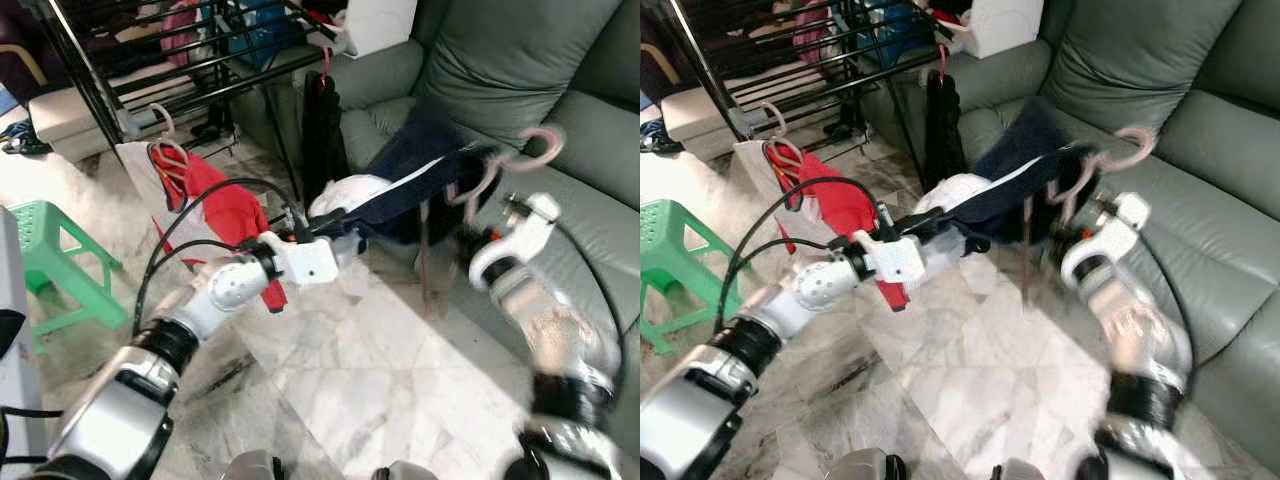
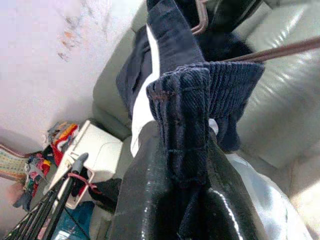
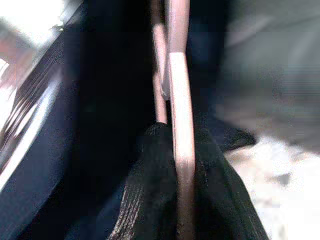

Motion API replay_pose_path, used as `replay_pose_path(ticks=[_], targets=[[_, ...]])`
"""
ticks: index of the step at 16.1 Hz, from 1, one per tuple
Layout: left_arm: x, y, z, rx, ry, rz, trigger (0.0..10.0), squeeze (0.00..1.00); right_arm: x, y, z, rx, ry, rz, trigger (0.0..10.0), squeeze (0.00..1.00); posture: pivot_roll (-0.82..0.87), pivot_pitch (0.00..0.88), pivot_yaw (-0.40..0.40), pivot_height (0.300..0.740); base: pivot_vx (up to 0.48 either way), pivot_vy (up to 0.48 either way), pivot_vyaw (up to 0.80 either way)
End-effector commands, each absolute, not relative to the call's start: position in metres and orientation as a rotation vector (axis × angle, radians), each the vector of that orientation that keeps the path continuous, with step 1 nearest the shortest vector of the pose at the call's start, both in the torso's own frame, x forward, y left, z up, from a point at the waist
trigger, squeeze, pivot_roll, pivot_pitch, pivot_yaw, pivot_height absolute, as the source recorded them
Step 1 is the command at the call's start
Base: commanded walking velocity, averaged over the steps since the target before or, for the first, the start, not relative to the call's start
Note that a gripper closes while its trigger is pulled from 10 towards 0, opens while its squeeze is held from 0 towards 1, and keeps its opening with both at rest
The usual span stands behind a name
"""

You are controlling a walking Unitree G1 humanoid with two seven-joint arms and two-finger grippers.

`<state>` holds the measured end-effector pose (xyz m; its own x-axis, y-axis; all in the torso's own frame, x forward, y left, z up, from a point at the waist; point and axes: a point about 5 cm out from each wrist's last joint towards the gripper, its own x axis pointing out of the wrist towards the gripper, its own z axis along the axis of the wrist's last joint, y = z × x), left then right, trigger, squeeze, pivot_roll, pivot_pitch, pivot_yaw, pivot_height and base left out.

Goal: Hang hanger

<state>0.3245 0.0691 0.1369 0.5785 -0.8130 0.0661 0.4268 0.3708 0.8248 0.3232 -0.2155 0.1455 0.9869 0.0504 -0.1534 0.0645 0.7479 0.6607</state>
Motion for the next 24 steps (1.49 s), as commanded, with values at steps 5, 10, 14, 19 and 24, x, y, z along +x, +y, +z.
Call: replay_pose_path(ticks=[5, 10, 14, 19, 24], targets=[[0.317, 0.074, 0.130, 0.827, -0.468, -0.835, 10.0, 0.00, 0.324, -0.252, 0.161, 0.880, 0.003, -0.388, 10.0, 0.00, -0.07, 0.000, 0.065, 0.740, 0.000, 0.000, 0.00], [0.302, 0.061, 0.124, 0.736, -0.415, -0.943, 10.0, 0.00, 0.332, -0.238, 0.177, 0.724, -0.066, -0.318, 10.0, 0.00, -0.06, 0.000, 0.061, 0.740, 0.000, 0.000, 0.00], [0.283, 0.048, 0.109, 0.638, -0.320, -1.069, 10.0, 1.00, 0.333, -0.204, 0.203, 0.355, -0.197, -0.030, 10.0, 0.00, -0.06, 0.002, 0.058, 0.740, 0.000, 0.000, 0.00], [0.279, 0.052, 0.107, 0.607, -0.259, -1.100, 10.0, 1.00, 0.318, -0.185, 0.193, 0.032, -0.230, 0.177, 10.0, 0.00, -0.07, 0.004, 0.059, 0.740, 0.000, 0.000, 0.00], [0.289, 0.085, 0.108, 0.629, -0.225, -0.946, 10.0, 1.00, 0.298, -0.192, 0.150, -0.187, -0.083, 0.276, 10.0, 0.00, -0.06, 0.012, 0.054, 0.740, 0.000, 0.000, 0.00]])
